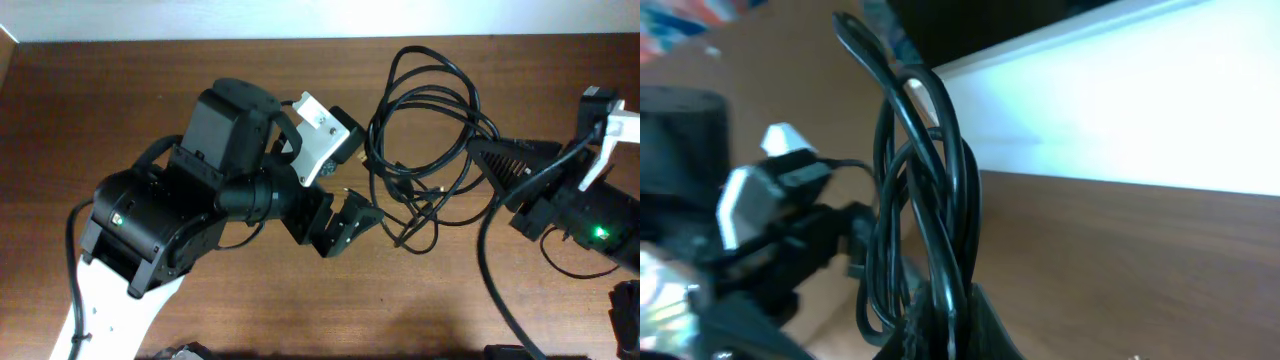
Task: Untangle cables
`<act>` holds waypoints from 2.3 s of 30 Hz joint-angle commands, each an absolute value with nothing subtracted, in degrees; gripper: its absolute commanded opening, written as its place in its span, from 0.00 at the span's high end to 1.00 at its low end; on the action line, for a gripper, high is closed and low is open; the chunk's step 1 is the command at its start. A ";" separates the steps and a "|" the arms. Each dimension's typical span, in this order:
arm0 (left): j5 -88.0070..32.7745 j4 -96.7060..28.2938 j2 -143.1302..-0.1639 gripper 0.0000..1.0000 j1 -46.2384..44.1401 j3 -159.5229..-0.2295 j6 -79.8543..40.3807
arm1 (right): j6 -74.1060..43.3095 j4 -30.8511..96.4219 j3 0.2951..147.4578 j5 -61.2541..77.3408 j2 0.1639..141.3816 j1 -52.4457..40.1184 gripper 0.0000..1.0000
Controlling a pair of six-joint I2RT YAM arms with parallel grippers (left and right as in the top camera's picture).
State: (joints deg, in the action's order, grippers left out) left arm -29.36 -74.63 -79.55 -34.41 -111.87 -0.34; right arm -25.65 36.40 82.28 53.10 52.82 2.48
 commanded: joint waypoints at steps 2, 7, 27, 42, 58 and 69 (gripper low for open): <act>-32.40 -71.02 -78.52 0.01 -34.09 -112.60 -1.78 | -31.00 34.65 82.70 58.54 52.47 2.70 0.96; -34.00 -69.65 -79.20 0.01 -34.13 -112.60 -1.78 | -33.10 34.59 82.70 58.52 52.47 2.70 0.96; -39.72 -68.69 -82.61 1.00 -34.13 -112.60 0.56 | -30.30 34.81 82.67 59.42 52.49 2.70 0.96; -33.95 -74.52 -81.93 1.00 -34.06 -112.60 18.24 | 0.03 66.57 82.67 38.44 52.49 2.70 0.37; -20.95 -85.21 -81.78 1.00 -34.06 -112.62 30.61 | 6.68 68.88 82.67 43.42 52.47 2.66 0.37; -28.32 -87.99 -81.78 1.00 -34.13 -112.60 46.24 | 20.08 71.83 82.67 51.11 52.47 2.66 0.37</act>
